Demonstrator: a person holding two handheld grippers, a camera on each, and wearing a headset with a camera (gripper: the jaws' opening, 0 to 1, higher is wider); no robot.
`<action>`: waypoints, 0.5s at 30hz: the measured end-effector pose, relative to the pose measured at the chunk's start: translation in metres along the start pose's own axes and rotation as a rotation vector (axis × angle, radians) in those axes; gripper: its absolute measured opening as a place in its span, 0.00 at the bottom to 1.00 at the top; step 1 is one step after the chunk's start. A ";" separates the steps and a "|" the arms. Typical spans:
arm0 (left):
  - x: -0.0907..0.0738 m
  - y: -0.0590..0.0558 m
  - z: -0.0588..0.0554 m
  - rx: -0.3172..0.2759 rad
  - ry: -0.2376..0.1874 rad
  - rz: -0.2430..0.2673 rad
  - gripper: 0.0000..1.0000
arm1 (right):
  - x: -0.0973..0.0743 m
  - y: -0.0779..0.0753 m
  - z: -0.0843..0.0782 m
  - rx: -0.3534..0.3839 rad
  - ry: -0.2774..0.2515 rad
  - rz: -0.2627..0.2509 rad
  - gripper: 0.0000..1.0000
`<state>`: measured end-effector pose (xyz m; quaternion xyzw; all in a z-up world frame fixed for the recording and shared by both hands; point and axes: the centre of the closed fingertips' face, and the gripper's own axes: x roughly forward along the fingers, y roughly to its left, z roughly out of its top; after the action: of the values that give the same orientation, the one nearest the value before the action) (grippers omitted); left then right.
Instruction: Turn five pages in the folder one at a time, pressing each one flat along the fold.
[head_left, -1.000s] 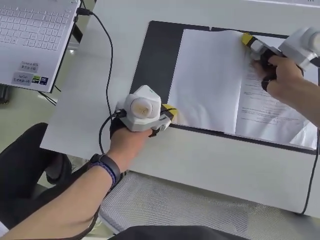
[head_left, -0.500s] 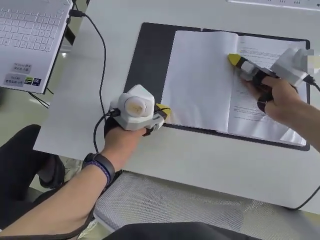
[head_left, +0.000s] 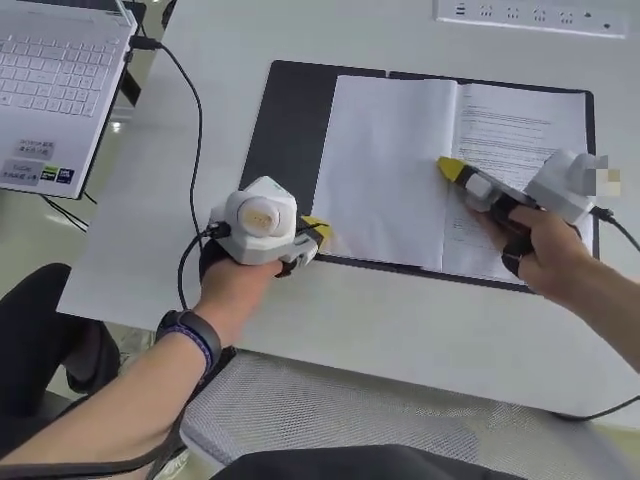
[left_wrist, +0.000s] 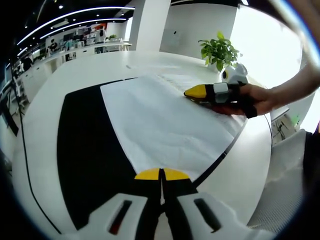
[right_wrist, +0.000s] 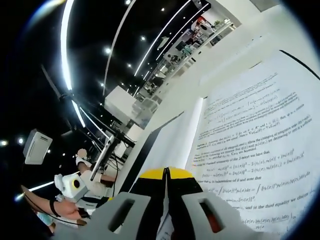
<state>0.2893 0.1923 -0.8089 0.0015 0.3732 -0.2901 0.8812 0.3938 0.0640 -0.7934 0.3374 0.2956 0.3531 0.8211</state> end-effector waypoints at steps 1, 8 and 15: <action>0.000 0.000 0.000 -0.001 0.000 0.000 0.00 | -0.004 0.004 -0.006 -0.002 0.010 0.006 0.00; 0.000 0.000 0.000 -0.019 -0.001 0.000 0.00 | -0.023 0.026 -0.036 -0.013 0.045 0.018 0.00; 0.000 0.000 -0.001 -0.018 -0.002 -0.002 0.00 | -0.038 0.040 -0.057 -0.006 0.072 0.030 0.00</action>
<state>0.2891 0.1922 -0.8097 -0.0070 0.3747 -0.2876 0.8814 0.3151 0.0751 -0.7873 0.3264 0.3186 0.3782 0.8056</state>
